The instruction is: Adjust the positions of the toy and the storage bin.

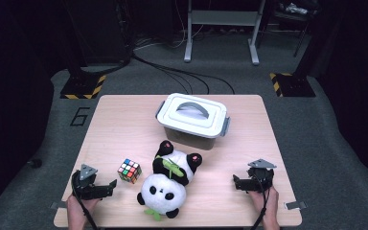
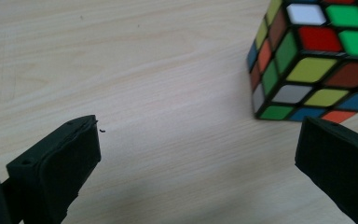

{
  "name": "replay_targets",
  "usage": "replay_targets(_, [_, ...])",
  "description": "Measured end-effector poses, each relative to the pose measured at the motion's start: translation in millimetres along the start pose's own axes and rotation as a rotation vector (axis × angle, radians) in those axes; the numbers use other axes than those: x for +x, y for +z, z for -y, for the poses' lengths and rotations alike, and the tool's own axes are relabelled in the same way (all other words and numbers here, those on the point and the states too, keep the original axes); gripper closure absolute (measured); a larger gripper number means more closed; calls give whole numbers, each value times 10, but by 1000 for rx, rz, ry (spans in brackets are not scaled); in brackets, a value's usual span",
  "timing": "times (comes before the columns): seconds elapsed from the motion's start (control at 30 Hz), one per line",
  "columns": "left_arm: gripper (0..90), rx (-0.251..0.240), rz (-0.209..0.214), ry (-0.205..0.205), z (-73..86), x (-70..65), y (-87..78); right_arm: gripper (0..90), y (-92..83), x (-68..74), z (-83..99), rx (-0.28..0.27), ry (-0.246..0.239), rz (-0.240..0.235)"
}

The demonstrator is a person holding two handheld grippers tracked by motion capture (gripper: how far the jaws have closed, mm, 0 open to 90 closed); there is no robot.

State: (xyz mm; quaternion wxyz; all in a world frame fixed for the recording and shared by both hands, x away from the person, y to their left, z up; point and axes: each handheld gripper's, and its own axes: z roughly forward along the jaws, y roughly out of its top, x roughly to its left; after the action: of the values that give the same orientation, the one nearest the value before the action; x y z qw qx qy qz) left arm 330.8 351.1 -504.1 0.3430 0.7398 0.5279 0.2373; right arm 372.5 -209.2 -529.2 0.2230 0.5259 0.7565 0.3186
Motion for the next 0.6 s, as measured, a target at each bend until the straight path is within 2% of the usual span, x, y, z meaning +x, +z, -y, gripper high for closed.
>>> replay_targets(0.27, [0, -17, 33, 23, -181, -83, -150, 0, 0, 1, 0, 0, 1, 1])
replay_targets(0.37, [0, -48, 41, 30, -289, -128, -220, 0, 1, 1, -1, 0, 0, 1])
replay_targets(0.6, [0, -60, 63, 49, -454, -204, -221, 0, 1, 0, -1, 0, 0, 1])
